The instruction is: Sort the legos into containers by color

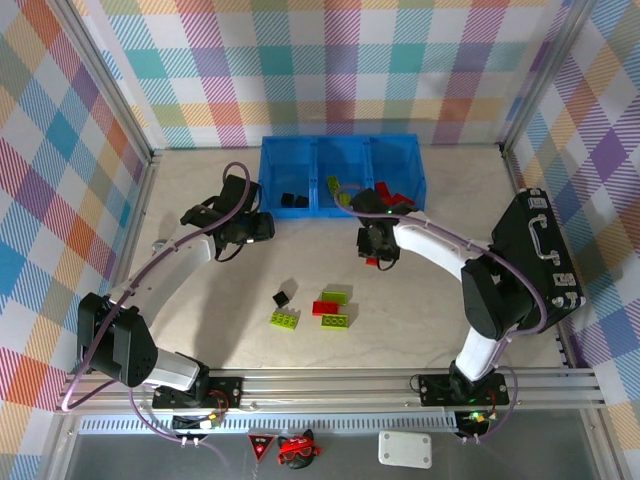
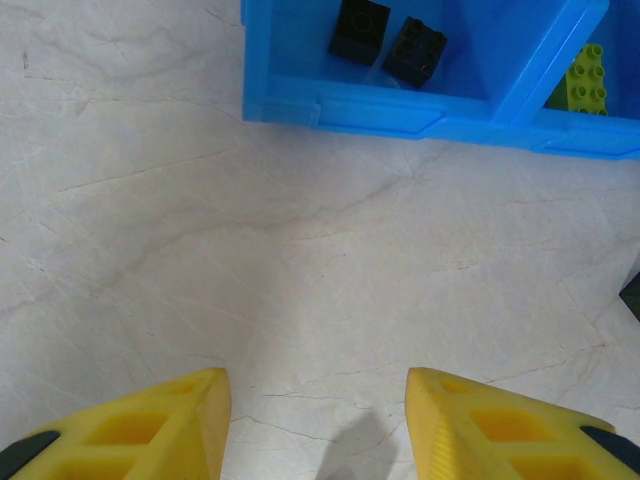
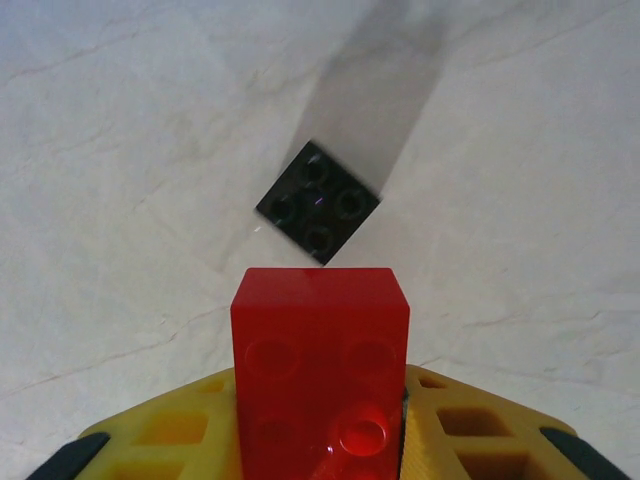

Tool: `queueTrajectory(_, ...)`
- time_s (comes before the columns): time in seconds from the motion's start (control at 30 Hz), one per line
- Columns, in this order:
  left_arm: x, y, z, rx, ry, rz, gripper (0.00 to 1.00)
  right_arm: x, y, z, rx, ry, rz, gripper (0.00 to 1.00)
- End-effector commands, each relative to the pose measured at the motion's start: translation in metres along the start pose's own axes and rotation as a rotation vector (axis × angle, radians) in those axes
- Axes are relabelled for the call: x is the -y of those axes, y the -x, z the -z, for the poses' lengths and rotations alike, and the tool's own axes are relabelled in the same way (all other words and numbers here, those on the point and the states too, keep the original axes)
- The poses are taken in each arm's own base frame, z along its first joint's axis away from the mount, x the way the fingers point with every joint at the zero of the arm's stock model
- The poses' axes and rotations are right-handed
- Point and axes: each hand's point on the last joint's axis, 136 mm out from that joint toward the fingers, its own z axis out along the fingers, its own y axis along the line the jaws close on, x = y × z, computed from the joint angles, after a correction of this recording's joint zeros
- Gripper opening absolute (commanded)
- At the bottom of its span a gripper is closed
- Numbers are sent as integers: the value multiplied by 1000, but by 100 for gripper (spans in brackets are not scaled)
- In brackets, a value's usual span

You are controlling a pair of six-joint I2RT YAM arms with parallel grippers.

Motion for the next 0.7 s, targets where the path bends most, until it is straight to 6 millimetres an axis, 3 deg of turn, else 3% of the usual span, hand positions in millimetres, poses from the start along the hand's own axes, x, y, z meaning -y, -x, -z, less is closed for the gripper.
queueTrajectory(0.0, 7, 5, 12, 17, -17, 9, 49, 11, 19, 9, 32, 10, 71, 31)
queueTrajectory(0.37, 4, 3, 18, 22, -12, 15, 50, 37, 92, 6, 90, -29, 121, 31)
queueTrajectory(0.67, -3, -6, 25, 9, 4, 14, 49, 34, 158, -14, 116, -74, 193, 31)
